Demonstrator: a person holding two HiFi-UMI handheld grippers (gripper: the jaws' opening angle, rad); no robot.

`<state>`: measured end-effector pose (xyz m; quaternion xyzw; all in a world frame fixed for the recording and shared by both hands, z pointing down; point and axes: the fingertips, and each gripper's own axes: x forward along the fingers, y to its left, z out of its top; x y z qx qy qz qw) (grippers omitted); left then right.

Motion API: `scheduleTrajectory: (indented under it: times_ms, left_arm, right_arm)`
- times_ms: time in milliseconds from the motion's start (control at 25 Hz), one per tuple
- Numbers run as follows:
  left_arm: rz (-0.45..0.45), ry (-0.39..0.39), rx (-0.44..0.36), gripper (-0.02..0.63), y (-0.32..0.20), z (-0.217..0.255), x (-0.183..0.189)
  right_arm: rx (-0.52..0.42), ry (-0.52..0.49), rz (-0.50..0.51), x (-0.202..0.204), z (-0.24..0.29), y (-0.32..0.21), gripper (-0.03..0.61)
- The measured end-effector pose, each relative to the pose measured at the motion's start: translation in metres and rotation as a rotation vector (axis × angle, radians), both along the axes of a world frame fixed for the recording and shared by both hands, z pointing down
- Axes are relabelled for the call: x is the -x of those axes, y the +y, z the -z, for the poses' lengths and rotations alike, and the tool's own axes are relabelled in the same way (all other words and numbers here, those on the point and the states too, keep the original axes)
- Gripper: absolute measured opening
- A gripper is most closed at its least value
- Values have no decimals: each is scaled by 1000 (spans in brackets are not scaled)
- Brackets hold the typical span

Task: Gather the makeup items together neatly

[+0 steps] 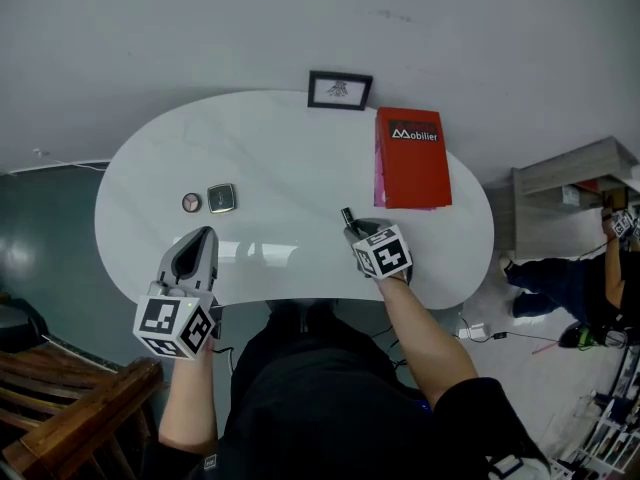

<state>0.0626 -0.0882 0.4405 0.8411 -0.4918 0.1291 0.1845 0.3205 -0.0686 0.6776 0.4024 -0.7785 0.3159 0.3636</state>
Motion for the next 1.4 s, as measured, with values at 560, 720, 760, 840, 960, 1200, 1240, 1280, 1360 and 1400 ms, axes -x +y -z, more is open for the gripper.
scheduleTrajectory:
  times_ms: [560,720,760,840,960,1200,1240,1280,1360,1400]
  left_arm:
    - [-4,-3,-99,20,4,35,-15]
    - [-40,-7,-138,20,-6,42,-12]
    - [-57,-16,-153,20,-10,45,-11]
    - [-96,-43,-183,20,-19,48,-4]
    - [-166,-59,-199,20,-29,50,11]
    - [-261,-43,-195,20,-46,50,67]
    - [-272,-35,-189,20,-48,49,77]
    - [-283,-31,-186,20,-50,47,87]
    - [-303,-28,-185,20,-54,46,106]
    - [-312,-30,-185,20,-54,45,115]
  right_arm:
    - [-97,-66,42,0,47,1,103]
    - [-120,-61,39,14,64,-2,103]
    - [-125,-58,35,19,69,-4,103]
    - [-132,-48,21,31,74,-10,103]
    - [-130,-45,-32,54,79,-21,103]
    - [-113,-36,-80,130,75,-41,103]
    - [-111,-37,-88,144,75,-44,103]
    - [-111,-38,-93,157,75,-47,103]
    - [-114,-38,-97,181,77,-52,103]
    - [-115,-38,-101,191,77,-53,103]
